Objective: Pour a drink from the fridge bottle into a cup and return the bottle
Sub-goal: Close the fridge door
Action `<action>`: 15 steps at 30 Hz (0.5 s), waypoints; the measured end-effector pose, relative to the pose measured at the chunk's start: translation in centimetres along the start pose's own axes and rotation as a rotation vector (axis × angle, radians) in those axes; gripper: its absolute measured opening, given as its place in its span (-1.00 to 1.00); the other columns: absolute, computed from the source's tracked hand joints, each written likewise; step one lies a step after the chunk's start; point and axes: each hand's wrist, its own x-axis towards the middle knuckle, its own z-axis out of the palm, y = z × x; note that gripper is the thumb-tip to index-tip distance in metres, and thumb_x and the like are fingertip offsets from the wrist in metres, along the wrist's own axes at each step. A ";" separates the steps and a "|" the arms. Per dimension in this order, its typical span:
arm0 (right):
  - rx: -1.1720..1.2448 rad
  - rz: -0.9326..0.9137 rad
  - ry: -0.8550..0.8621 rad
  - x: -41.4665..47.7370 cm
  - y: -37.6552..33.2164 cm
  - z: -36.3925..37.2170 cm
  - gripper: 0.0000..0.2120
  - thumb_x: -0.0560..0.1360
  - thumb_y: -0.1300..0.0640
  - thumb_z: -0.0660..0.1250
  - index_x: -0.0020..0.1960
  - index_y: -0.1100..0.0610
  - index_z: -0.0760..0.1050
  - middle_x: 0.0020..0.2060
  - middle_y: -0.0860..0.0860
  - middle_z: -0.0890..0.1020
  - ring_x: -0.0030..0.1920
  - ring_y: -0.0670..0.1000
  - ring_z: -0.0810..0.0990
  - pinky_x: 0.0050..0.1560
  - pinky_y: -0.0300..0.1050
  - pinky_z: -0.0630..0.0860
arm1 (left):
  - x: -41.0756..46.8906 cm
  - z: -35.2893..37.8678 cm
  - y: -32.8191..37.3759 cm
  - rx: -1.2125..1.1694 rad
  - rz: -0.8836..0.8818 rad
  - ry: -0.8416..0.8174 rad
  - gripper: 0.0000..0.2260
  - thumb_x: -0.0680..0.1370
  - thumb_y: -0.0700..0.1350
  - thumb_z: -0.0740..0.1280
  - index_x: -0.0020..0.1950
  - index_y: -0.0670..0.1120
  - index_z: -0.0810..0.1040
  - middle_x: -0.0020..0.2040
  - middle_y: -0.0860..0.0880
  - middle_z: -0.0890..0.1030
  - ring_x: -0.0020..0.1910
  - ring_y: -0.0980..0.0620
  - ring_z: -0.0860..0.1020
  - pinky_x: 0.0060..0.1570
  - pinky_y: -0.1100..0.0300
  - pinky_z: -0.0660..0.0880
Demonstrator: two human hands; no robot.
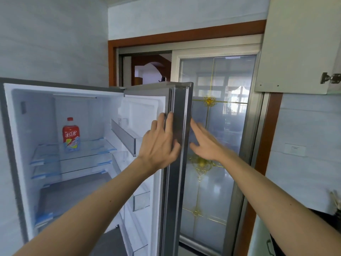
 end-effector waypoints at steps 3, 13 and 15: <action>0.060 -0.051 0.048 0.7 -2.6 1.0 -0.23 0.58 0.20 0.29 0.61 -0.03 -0.11 0.43 0.11 0.31 0.36 0.14 0.43 0.36 0.07 0.42 | -1.2 -2.0 -1.8 0.024 -0.011 -0.012 -0.31 0.51 0.08 0.18 0.56 -0.20 0.12 0.43 -0.21 0.32 0.13 -0.18 0.48 -0.13 -0.02 0.59; 0.134 -0.142 0.061 2.1 -11.6 3.1 -0.20 0.63 0.09 0.25 0.60 -0.13 -0.26 0.46 0.05 0.28 0.17 -0.06 0.51 0.18 -0.17 0.43 | -5.6 -7.5 -8.2 0.037 -0.118 -0.027 -0.20 0.54 0.14 0.16 0.62 -0.20 -0.12 0.58 -0.23 0.15 0.30 -0.22 0.44 0.04 -0.03 0.58; 0.136 -0.158 0.066 2.6 -13.5 3.8 -0.20 0.63 0.06 0.25 0.59 -0.15 -0.27 0.48 0.05 0.25 0.20 -0.04 0.51 0.25 -0.11 0.44 | -6.3 -8.5 -9.6 0.019 -0.138 -0.039 -0.19 0.57 0.14 0.19 0.61 -0.19 -0.17 0.59 -0.22 0.11 0.34 -0.23 0.43 0.07 0.00 0.55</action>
